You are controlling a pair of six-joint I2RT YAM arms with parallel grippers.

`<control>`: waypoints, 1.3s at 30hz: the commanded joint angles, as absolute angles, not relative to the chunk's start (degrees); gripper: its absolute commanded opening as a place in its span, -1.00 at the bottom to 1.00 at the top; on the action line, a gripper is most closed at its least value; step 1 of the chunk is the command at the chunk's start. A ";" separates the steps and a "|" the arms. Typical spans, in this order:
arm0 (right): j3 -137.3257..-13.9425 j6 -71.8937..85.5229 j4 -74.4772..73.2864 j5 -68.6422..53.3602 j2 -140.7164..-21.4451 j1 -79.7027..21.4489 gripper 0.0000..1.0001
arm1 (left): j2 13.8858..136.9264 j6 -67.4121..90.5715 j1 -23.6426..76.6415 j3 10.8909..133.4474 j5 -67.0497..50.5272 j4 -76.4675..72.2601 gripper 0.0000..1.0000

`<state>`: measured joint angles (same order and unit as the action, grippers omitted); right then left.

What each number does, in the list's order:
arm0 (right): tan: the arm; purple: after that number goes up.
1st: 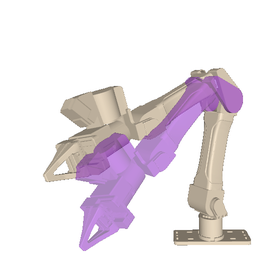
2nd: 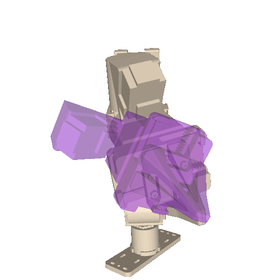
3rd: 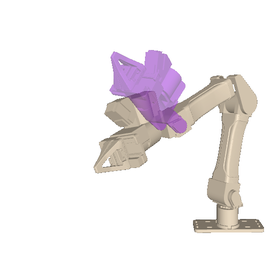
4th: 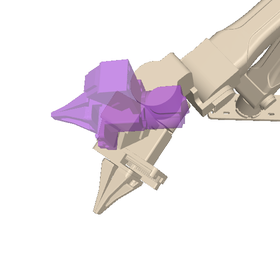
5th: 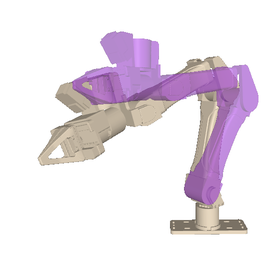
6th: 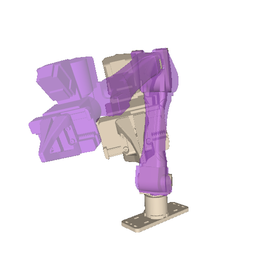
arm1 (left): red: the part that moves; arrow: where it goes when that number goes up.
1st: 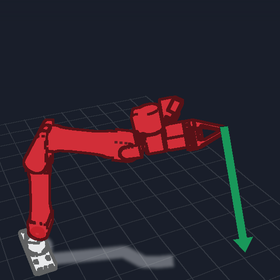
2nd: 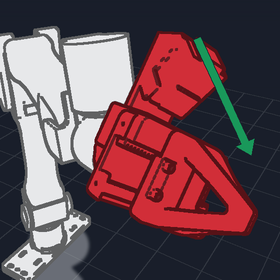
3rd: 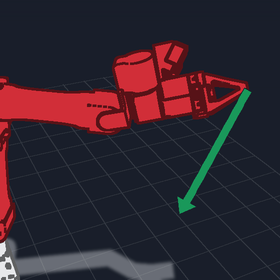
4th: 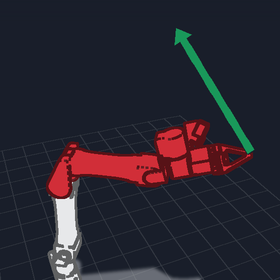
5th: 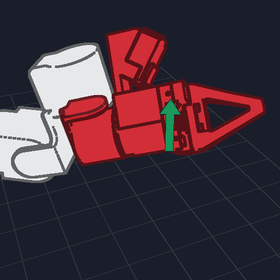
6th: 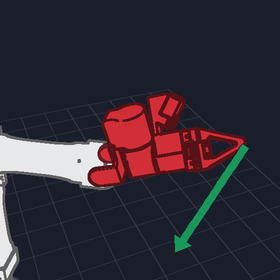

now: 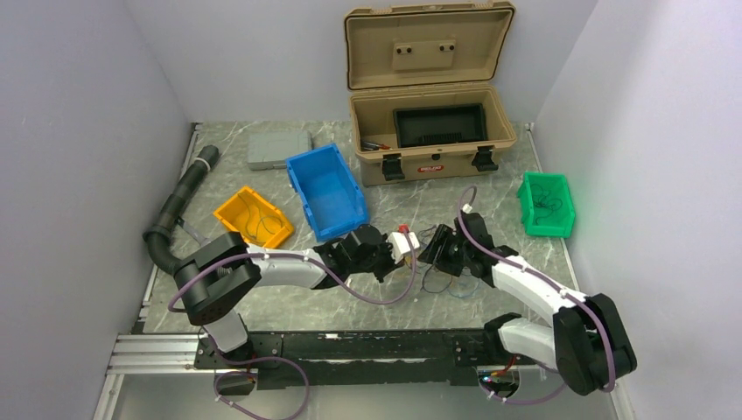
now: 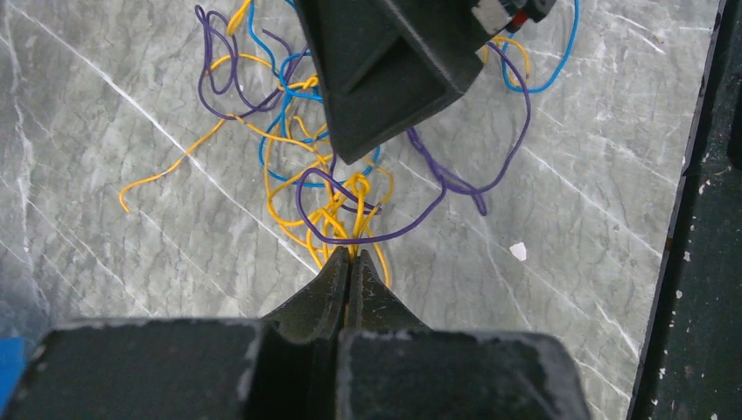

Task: Untangle the cables
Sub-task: Untie the cable.

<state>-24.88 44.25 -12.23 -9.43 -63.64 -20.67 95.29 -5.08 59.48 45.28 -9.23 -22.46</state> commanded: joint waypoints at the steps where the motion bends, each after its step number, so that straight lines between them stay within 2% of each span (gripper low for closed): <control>1: -27.47 48.31 -7.02 -5.65 -66.53 -22.84 0.06 | 92.19 -3.98 59.91 44.62 -10.99 -24.56 -1.00; 5: -27.85 51.01 -10.49 0.51 -68.18 -22.97 -0.59 | 89.06 -3.16 59.94 43.19 -9.75 -24.16 -1.00; 9: -28.20 52.31 -15.39 9.87 -63.18 -22.50 -0.99 | 84.61 -1.84 59.94 40.64 -6.37 -21.33 -1.00; 12: -29.61 54.74 -22.37 18.53 -59.26 -20.96 -1.00 | 80.66 2.29 59.89 39.03 -1.79 -17.63 -1.00; 16: -31.13 57.28 -29.68 27.42 -53.35 -17.21 -1.00 | 76.11 9.34 58.87 41.35 5.82 -5.29 -1.00; 22: -31.21 56.56 -33.94 31.29 -45.00 -11.23 -1.00 | 65.34 21.56 51.68 41.64 15.73 10.02 -1.00; 28: -31.71 60.81 -40.73 34.37 -43.31 -9.58 -1.00 | 46.65 21.80 45.77 41.14 16.02 15.48 -1.00; 35: -29.16 55.99 -34.69 26.13 -42.86 -9.53 -1.00 | 43.11 18.64 45.25 50.56 14.31 23.40 -1.00; 37: -29.41 49.86 -30.85 20.93 -43.23 -9.46 -1.00 | 43.48 17.01 45.18 52.38 11.95 23.91 -1.00; 39: -30.01 45.06 -29.16 16.40 -42.99 -9.49 -0.92 | 43.84 15.66 45.26 53.68 8.66 23.32 -1.00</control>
<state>-29.17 54.37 -35.38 24.99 -43.24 -9.67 42.83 18.55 45.50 50.41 13.34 20.56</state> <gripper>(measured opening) 0.022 0.012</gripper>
